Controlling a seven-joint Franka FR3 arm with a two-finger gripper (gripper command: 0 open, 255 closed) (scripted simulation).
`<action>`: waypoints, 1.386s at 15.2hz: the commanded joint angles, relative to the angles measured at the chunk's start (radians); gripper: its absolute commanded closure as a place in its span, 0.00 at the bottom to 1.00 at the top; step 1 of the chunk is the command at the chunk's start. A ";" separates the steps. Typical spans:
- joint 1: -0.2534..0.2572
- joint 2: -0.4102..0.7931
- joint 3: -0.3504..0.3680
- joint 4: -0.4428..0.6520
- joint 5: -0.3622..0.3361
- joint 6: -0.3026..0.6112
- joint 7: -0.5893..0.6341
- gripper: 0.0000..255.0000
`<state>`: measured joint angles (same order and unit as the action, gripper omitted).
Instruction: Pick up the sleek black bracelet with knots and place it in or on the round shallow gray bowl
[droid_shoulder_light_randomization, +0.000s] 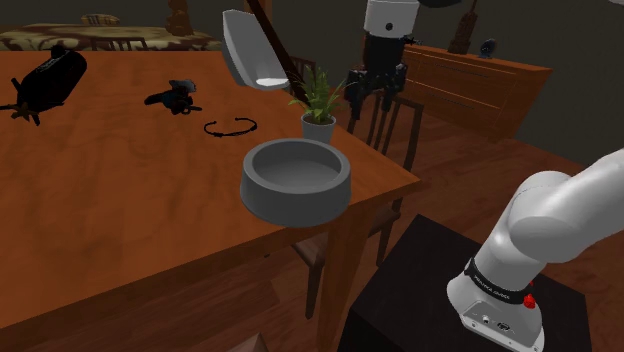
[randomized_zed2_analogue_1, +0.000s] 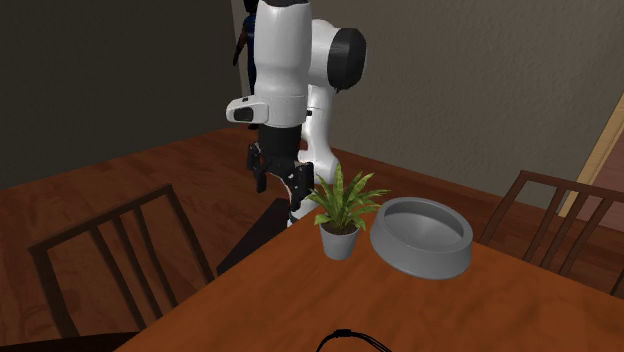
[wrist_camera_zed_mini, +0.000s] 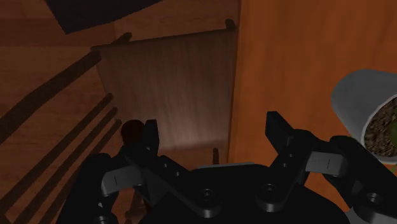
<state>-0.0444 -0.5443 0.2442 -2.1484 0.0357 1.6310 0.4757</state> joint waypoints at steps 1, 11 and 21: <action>-0.008 0.065 0.039 0.047 0.015 0.016 0.085 0.00; -0.027 0.451 0.198 0.421 -0.022 0.010 0.497 0.00; 0.071 0.851 0.237 0.886 -0.162 -0.083 0.809 0.00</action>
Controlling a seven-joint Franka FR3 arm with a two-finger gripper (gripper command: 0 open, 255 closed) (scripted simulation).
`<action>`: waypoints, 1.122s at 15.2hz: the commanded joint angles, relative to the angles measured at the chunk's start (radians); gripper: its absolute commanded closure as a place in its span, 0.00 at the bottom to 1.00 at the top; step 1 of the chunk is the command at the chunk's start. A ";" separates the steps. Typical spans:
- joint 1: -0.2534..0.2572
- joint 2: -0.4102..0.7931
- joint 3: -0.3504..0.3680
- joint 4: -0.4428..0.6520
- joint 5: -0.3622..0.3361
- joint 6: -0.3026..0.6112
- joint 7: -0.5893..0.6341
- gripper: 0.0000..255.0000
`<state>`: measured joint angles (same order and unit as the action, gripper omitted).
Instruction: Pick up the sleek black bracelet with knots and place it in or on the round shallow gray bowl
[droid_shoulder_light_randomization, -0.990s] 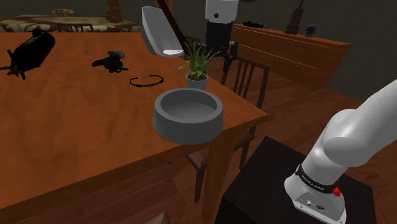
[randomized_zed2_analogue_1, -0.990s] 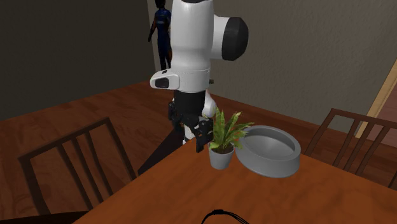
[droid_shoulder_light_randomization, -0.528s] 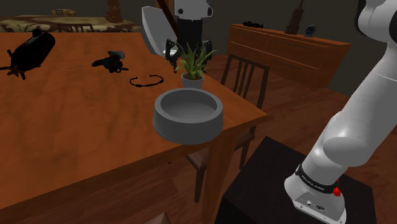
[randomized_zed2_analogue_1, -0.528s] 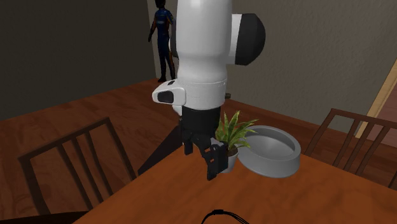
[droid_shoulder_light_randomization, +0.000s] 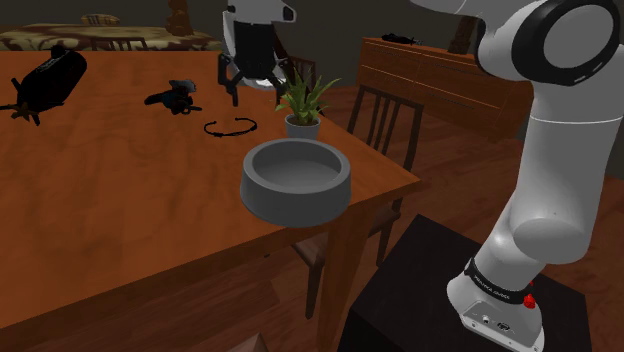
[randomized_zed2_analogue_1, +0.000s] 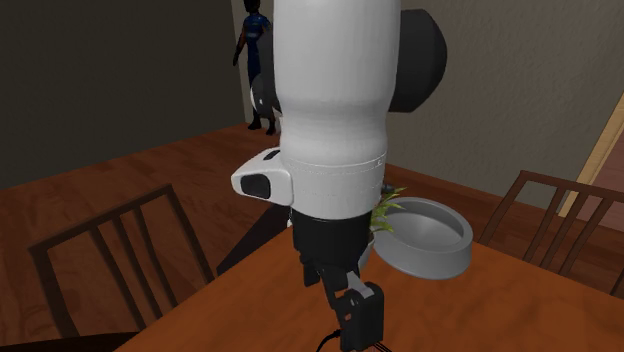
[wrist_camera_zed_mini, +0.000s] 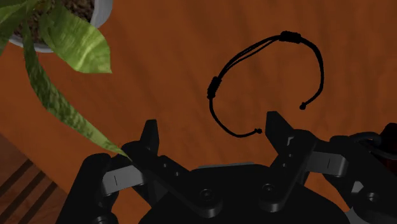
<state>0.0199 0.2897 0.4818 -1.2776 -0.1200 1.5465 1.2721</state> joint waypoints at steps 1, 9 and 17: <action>0.004 0.012 -0.001 -0.006 -0.004 0.018 0.012 0.00; -0.010 -0.009 -0.003 -0.111 0.006 0.103 0.009 0.00; -0.010 -0.009 -0.003 -0.111 0.006 0.103 0.009 1.00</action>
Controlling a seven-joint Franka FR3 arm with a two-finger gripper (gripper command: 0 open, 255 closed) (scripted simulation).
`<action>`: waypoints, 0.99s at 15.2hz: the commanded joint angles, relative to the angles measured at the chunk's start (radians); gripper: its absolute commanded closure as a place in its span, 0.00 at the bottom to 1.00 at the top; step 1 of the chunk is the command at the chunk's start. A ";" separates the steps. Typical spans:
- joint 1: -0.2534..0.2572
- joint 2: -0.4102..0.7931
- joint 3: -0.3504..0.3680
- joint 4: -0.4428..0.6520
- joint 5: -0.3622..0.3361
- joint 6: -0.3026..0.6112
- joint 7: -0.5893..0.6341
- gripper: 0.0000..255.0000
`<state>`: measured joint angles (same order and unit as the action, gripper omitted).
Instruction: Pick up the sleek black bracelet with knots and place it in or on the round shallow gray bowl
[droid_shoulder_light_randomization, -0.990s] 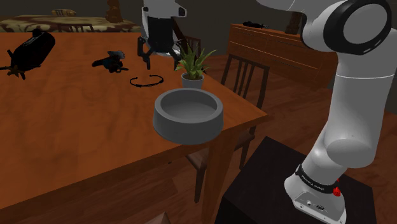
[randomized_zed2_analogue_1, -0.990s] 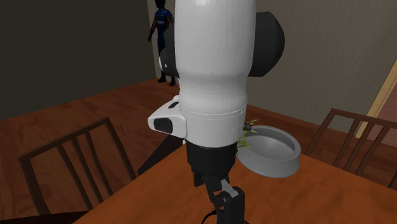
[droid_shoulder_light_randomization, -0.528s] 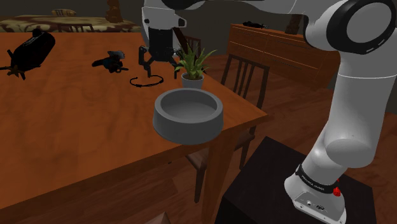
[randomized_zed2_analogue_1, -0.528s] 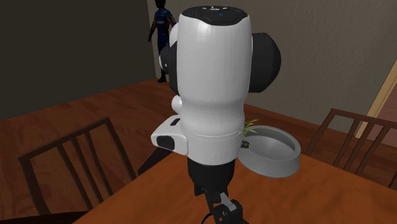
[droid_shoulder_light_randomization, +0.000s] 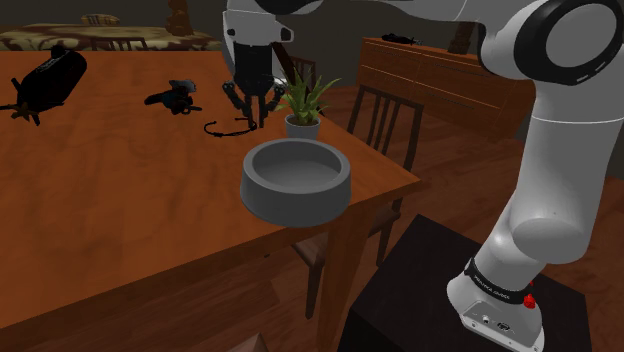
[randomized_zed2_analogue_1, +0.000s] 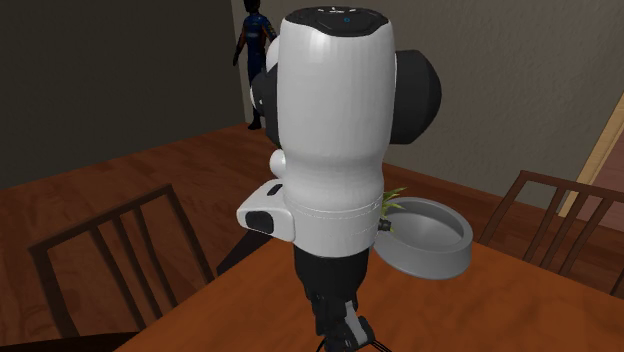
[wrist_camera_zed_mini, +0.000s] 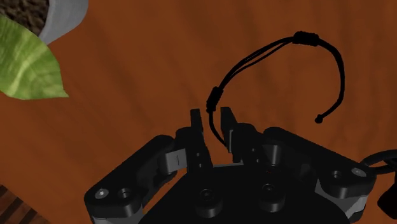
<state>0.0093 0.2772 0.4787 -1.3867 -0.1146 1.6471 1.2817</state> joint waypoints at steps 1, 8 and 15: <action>0.001 0.003 0.000 -0.002 0.001 0.002 0.000 1.00; 0.003 0.006 0.001 0.016 -0.001 -0.012 0.000 1.00; 0.024 0.040 0.003 0.158 -0.016 -0.123 0.005 1.00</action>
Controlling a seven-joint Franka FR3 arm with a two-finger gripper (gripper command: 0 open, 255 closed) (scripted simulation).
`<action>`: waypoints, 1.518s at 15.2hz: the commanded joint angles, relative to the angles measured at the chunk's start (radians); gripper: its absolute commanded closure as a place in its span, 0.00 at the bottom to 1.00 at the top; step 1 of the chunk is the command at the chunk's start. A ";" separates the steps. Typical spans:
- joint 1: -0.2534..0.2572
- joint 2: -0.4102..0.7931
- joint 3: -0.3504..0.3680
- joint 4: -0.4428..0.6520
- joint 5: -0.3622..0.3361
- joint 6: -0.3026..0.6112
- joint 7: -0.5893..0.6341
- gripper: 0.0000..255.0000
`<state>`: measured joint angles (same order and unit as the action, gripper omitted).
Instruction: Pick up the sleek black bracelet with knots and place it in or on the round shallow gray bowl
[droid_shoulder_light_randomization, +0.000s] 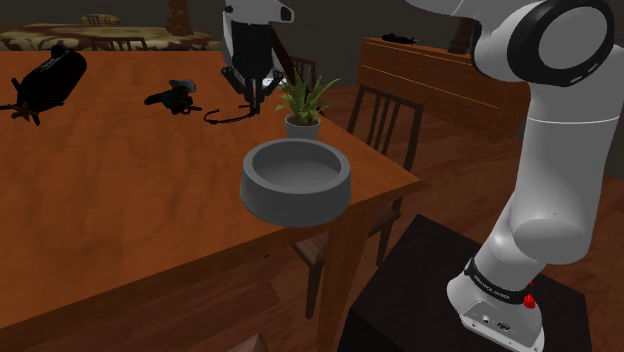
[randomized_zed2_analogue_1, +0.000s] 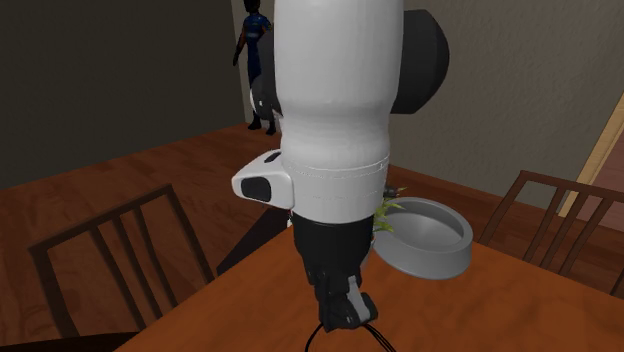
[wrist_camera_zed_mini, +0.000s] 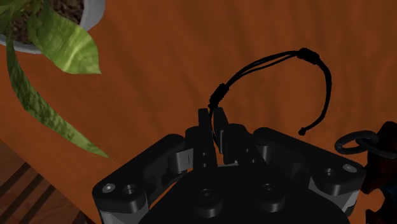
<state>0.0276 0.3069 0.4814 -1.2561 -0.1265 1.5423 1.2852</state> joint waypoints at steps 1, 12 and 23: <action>0.009 0.017 0.001 0.050 -0.008 -0.036 0.003 1.00; 0.094 0.147 -0.003 0.407 -0.072 -0.267 0.013 1.00; 0.004 -0.224 0.041 -0.053 0.098 -0.149 0.063 1.00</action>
<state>0.0380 0.1283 0.5195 -1.2422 -0.0516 1.3670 1.3418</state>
